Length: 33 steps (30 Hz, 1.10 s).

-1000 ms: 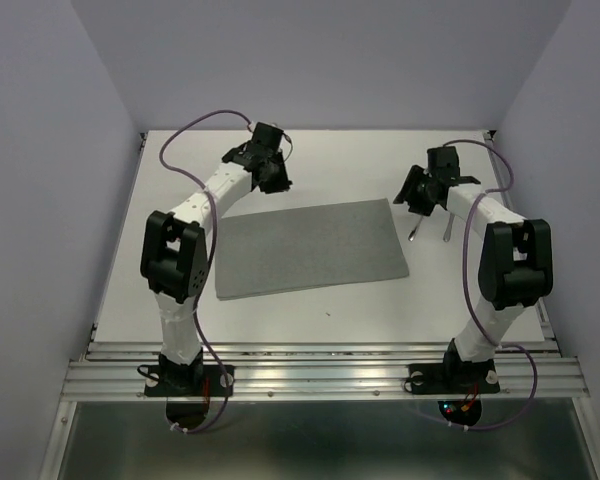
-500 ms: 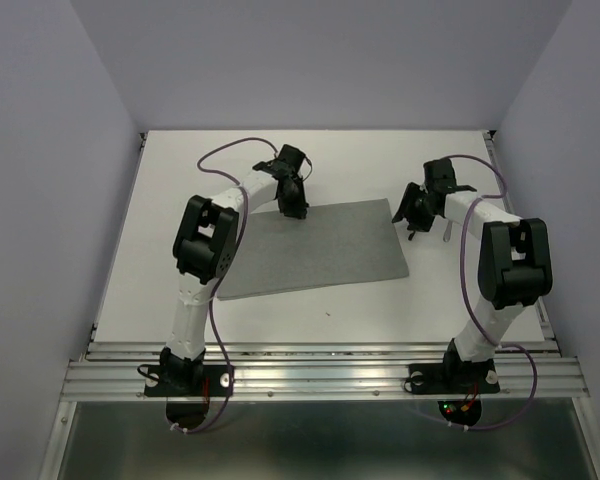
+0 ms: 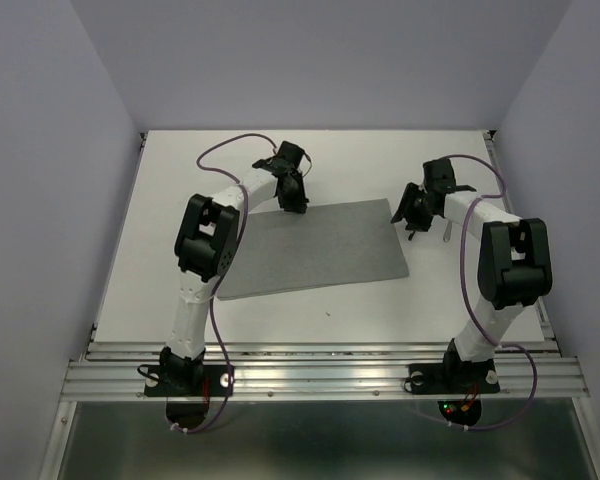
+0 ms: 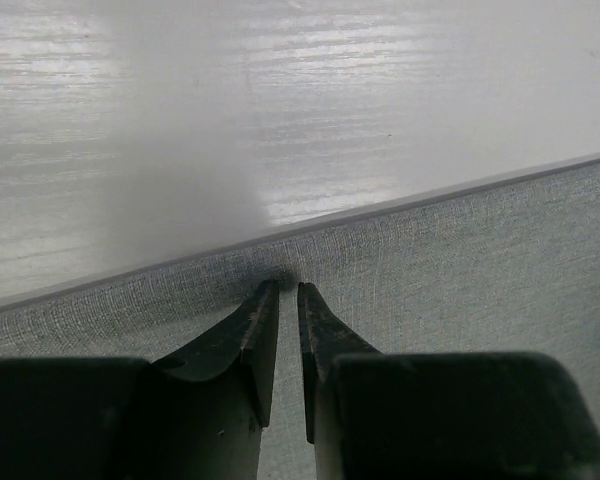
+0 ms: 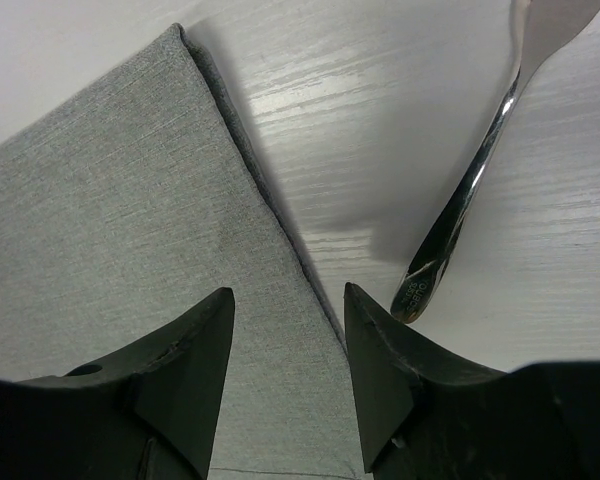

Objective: Fold the napkin into a case and place the utensils inside
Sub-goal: Pick up the rectangle-folded napkin at the center of the board.

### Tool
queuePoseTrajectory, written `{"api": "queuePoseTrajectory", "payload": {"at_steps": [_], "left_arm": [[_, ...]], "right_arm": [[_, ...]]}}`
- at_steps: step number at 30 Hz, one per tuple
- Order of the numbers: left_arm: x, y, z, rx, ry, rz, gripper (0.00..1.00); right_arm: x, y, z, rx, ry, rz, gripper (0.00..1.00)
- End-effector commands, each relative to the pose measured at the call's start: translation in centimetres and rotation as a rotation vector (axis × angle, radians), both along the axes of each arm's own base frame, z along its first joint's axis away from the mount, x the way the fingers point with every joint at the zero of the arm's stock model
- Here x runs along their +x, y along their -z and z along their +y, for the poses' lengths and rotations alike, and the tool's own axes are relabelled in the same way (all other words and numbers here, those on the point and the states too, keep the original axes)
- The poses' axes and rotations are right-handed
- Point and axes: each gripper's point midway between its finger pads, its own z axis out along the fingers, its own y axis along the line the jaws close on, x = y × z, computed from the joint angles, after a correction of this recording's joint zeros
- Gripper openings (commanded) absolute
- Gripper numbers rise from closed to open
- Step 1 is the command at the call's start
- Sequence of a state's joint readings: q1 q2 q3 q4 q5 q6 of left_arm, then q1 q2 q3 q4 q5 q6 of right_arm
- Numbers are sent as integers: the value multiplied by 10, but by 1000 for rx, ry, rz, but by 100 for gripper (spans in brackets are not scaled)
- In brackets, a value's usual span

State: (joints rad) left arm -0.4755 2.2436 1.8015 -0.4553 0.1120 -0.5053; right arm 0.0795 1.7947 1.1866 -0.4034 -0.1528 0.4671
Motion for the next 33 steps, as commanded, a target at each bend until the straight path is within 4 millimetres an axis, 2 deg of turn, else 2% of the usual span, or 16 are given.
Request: {"api": "queuePoseTrajectory", "payload": {"at_steps": [1, 12, 14, 15, 16, 17, 18, 21, 23, 25, 26, 27, 28, 29, 32, 33], "left_arm": [[15, -11, -1, -8, -3, -52, 25], [22, -8, 2, 25, -3, -51, 25], [26, -19, 4, 30, -13, -77, 25], [29, -40, 5, 18, -25, -123, 25], [27, -44, 12, 24, -37, -139, 26], [34, -74, 13, -10, -49, -213, 26], [31, -78, 18, -21, -55, -215, 27], [34, -100, 49, -48, -106, -232, 30], [29, -99, 79, -44, -156, -209, 31], [23, -96, 102, -34, -197, -194, 33], [11, -90, 117, -19, -226, -175, 34], [6, -87, 129, -9, -251, -165, 35], [3, -83, 147, 1, -289, -153, 39], [-10, -76, 160, 26, -313, -129, 42], [-31, -56, 195, 71, -387, -59, 52], [-34, -56, 201, 74, -395, -59, 54]], "right_arm": [[12, -11, 5, 9, -20, -44, 53], [11, -18, 13, 12, -35, -62, 53], [12, -26, 14, 14, -38, -82, 53], [16, -32, 14, 16, -40, -97, 53], [16, -35, 18, 18, -50, -103, 53], [18, -38, 19, 21, -52, -109, 53], [22, -44, 27, 25, -70, -124, 53], [27, -50, 44, 31, -107, -139, 50], [31, -60, 73, 51, -157, -166, 44], [34, -55, 100, 59, -203, -163, 35], [37, -65, 129, 74, -250, -190, 26], [38, -65, 143, 77, -276, -192, 22], [39, -52, 157, 77, -299, -169, 19], [41, -63, 185, 94, -341, -200, 14], [44, -44, 221, 110, -389, -174, 10], [49, -54, 239, 127, -414, -203, 9]]}}
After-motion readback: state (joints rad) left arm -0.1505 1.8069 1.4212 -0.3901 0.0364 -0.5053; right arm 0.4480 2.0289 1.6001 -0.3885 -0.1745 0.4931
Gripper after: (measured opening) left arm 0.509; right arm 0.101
